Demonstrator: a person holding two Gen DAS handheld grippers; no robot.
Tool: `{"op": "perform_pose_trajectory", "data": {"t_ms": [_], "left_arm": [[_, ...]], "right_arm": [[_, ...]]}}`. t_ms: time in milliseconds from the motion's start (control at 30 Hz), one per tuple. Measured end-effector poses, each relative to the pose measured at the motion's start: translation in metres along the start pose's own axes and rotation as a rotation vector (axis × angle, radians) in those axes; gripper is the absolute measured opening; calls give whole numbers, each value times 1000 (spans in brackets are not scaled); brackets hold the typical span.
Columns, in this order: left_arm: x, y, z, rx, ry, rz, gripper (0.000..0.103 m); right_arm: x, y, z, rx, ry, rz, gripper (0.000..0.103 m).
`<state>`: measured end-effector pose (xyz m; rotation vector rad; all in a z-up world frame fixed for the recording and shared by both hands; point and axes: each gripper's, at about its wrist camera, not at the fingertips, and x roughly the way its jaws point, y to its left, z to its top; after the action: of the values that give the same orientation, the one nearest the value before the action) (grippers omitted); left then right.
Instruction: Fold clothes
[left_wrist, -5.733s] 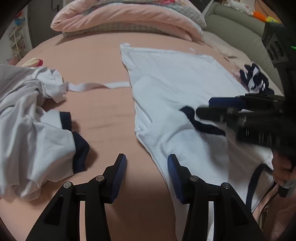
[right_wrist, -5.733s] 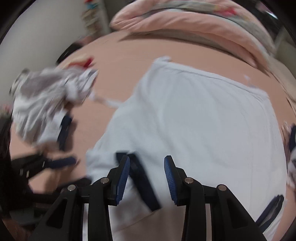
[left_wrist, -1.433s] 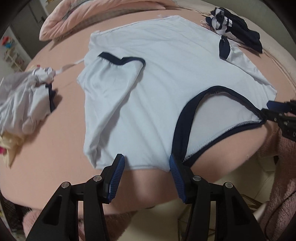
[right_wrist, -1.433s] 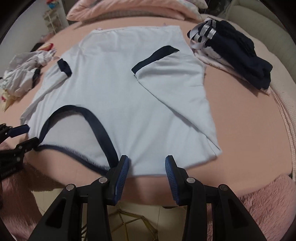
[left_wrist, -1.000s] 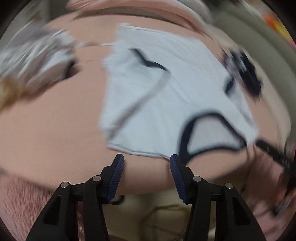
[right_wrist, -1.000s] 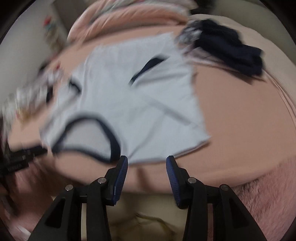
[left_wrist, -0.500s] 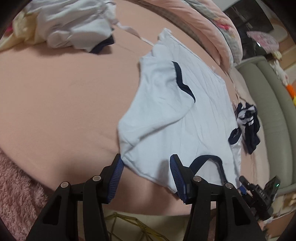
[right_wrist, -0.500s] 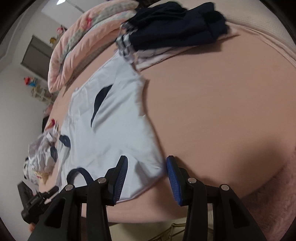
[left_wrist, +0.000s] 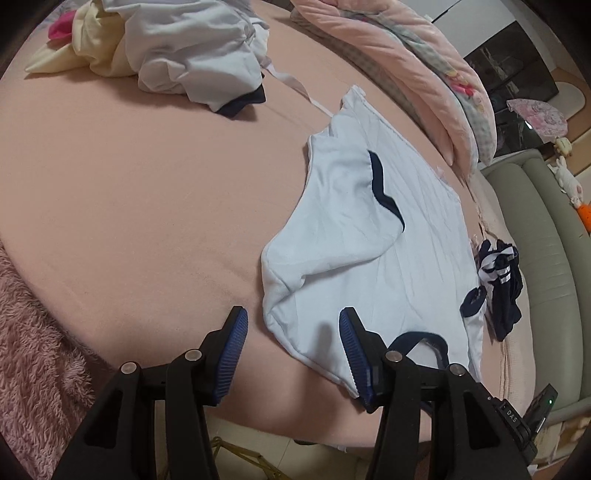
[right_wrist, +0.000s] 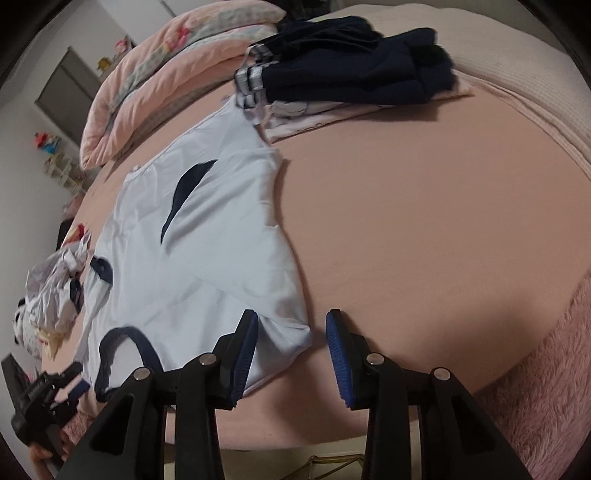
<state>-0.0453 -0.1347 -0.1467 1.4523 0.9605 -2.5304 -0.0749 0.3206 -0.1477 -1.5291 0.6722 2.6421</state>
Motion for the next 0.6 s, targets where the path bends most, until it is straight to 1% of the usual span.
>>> {"op": "perform_pose_trajectory", "data": {"t_ms": [67,167,267,300,333,400,467,500,567,600], "left_arm": [[9,-12,6,19,-15,9,48],[16,-14,11,30,-8,12,48],[20,-23,15,90,-5,20,47],[21,-25,14,104,1,19,41],[22,-26,14,115,10,18,33],[23,-22,13,109,17,22,30],[23,-14,14,78,19,-2,30],[23,-11,15,61,20,-16,30],[24,-6,16,30,21,-40,30],[24,-6,17,30,16,-42,30]], "right_arm": [[-2,-4,-2,9,-2,-9,37],[0,-6,-4,6,3,-4,38],[-2,-2,-6,4,12,56,38],[-3,-2,-7,12,11,67,38],[-3,-4,-8,18,11,54,36],[-6,-10,-8,49,4,13,34],[-8,-17,-7,80,-7,3,33],[-6,-18,-6,84,-5,9,36],[-1,-16,-5,65,14,15,38],[-1,-14,-5,53,15,23,40]]}}
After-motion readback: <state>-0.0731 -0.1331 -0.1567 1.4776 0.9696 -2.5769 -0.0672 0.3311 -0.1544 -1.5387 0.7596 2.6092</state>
